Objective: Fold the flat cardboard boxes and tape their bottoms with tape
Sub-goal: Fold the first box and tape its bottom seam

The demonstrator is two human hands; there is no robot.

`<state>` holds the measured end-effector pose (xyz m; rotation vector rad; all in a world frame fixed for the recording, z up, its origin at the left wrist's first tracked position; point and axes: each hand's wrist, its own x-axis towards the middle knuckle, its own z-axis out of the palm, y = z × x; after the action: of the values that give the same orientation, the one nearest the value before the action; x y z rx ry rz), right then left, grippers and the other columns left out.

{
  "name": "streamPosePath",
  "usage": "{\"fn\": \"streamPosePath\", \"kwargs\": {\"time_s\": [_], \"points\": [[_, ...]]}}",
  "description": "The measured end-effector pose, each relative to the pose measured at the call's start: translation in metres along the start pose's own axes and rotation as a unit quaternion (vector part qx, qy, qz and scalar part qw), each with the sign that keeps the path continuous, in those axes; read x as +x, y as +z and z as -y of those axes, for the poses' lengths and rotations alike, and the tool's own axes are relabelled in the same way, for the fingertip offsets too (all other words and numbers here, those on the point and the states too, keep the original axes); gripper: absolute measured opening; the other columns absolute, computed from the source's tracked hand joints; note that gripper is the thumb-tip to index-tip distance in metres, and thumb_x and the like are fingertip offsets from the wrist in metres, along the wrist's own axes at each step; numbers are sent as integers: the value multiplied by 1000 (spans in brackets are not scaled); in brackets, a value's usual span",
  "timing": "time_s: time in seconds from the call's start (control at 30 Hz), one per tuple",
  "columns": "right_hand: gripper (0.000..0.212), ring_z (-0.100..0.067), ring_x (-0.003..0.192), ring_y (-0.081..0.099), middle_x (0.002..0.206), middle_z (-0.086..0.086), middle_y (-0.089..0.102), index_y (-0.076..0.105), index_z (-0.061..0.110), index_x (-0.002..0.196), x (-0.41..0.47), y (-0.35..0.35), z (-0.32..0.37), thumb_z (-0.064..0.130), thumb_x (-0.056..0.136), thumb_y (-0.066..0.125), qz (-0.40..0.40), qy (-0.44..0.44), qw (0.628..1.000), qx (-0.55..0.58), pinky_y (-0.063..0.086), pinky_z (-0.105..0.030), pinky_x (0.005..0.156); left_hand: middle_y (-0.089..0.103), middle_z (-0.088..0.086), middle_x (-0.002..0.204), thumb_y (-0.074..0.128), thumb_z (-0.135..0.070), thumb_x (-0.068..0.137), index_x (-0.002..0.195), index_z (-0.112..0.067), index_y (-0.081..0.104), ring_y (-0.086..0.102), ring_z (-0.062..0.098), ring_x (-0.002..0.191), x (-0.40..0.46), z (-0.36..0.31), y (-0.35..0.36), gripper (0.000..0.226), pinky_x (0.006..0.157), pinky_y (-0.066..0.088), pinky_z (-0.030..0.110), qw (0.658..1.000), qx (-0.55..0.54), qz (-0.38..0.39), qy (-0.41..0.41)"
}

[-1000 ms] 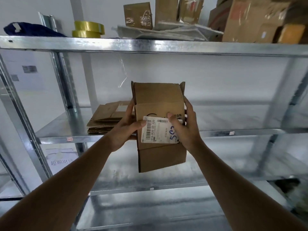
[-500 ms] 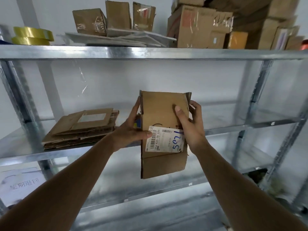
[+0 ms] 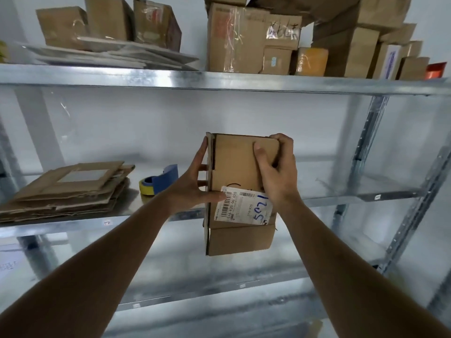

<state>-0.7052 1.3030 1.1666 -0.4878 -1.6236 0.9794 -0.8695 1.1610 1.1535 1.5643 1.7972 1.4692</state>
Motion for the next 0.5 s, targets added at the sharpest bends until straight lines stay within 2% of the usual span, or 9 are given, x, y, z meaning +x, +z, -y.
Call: {"fn": "streamPosePath", "kwargs": {"time_s": [0.03, 0.13, 0.27, 0.37, 0.5], "points": [[45, -22, 105, 65, 116, -2, 61, 45, 45, 128, 5, -5, -4, 63, 91, 65, 11, -3, 1000, 13, 61, -51, 85, 50, 1, 136, 84, 4, 79, 155, -56, -4, 64, 28, 118, 6, 1, 4, 131, 74, 62, 26, 1000, -8, -4, -9], [49, -28, 100, 70, 116, -6, 60, 38, 36, 132, 16, -18, -16, 47, 97, 69, 61, -20, 995, 72, 64, -54, 74, 50, 7, 132, 80, 7, 81, 150, -64, 1, 67, 34, 116, 25, 9, 12, 127, 76, 64, 33, 999, -25, -3, -30], [51, -29, 104, 69, 123, -8, 57, 34, 30, 135, 34, -23, -33, 34, 99, 70, 77, -40, 990, 114, 64, -56, 76, 51, 9, 135, 80, -2, 84, 152, -66, 2, 70, 31, 112, 53, 16, 15, 123, 80, 64, 40, 998, -29, 20, -46], [55, -24, 107, 69, 126, -7, 57, 33, 31, 136, 49, -20, -44, 37, 97, 72, 60, -33, 992, 109, 64, -54, 80, 49, 2, 133, 81, -17, 86, 151, -68, 0, 67, 26, 114, 75, 20, 16, 115, 80, 63, 36, 999, -4, 33, -24], [51, -12, 102, 70, 121, -1, 60, 35, 33, 130, 66, -14, -54, 38, 95, 73, 41, -54, 994, 87, 64, -46, 83, 45, -12, 132, 81, -15, 86, 150, -62, 2, 59, 18, 116, 102, 28, 16, 112, 74, 58, 20, 999, 6, 20, 30]]}}
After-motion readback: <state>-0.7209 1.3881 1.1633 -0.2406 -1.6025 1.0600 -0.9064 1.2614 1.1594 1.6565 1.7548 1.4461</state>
